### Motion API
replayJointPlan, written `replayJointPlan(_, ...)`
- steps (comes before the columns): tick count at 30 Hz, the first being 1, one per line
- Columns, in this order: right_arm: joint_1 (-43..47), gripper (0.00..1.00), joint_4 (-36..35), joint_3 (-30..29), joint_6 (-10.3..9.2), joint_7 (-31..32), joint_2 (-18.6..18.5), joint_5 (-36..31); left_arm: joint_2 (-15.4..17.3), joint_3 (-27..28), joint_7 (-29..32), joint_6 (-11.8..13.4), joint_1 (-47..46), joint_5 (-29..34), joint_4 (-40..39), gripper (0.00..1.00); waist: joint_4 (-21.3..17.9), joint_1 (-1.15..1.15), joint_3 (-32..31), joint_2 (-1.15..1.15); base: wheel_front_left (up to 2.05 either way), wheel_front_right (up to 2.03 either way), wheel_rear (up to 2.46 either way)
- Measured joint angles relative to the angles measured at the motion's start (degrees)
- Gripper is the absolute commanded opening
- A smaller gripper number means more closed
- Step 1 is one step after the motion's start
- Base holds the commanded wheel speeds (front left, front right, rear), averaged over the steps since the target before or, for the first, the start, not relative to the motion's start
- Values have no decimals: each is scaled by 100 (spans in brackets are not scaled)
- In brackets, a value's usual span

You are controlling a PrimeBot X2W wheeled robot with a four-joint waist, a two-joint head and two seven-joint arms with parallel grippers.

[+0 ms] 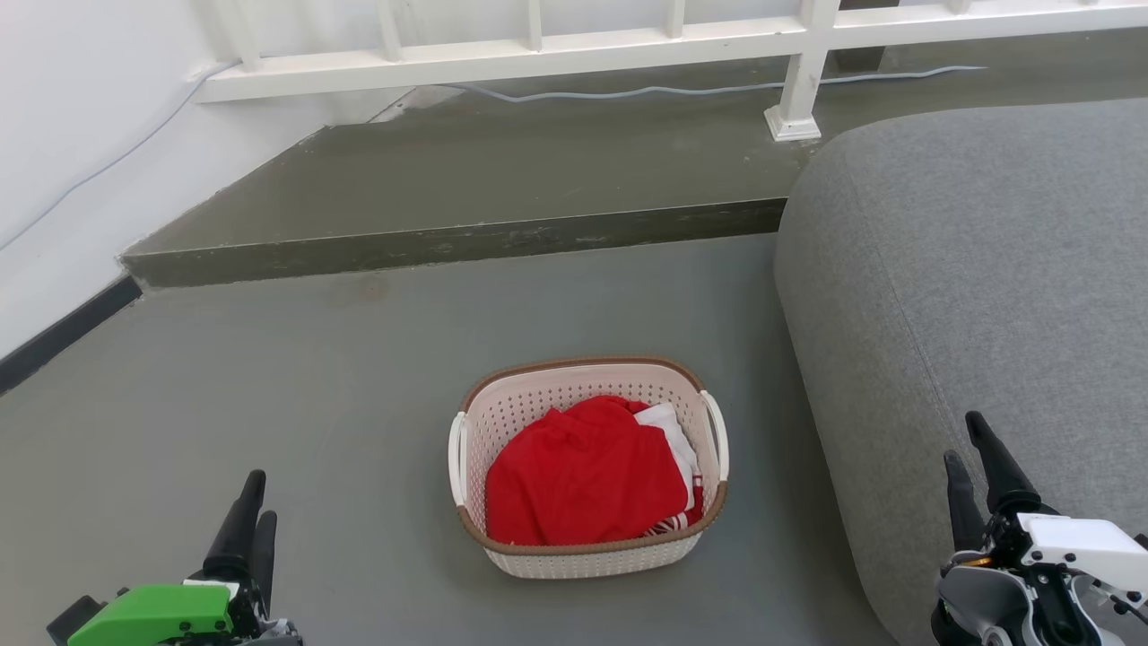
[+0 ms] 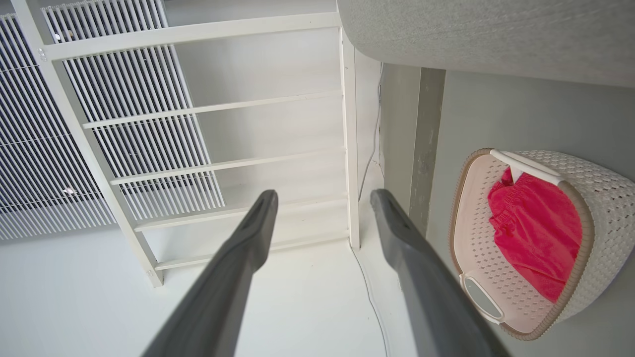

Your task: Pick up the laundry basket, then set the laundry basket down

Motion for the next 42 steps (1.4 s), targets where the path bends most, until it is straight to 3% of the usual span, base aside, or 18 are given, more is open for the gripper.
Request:
replayJointPlan(6,1,100,-36,102,0,-76,0,-126,1,-73,-125,0,0,77,-91,100,2,0,-10,0,0,0,0)
replayJointPlan(19,0,100,-223,299,-59,-283,-60,-1049,63,-263,-360,52,0,858,-296,100,8,0,-30,0,0,0,0)
replayJointPlan(42,-2,100,-660,1037,-468,-661,-187,-3441,255,-837,-790,409,0,3303,-907,100,12,0,-28,0,0,0,0)
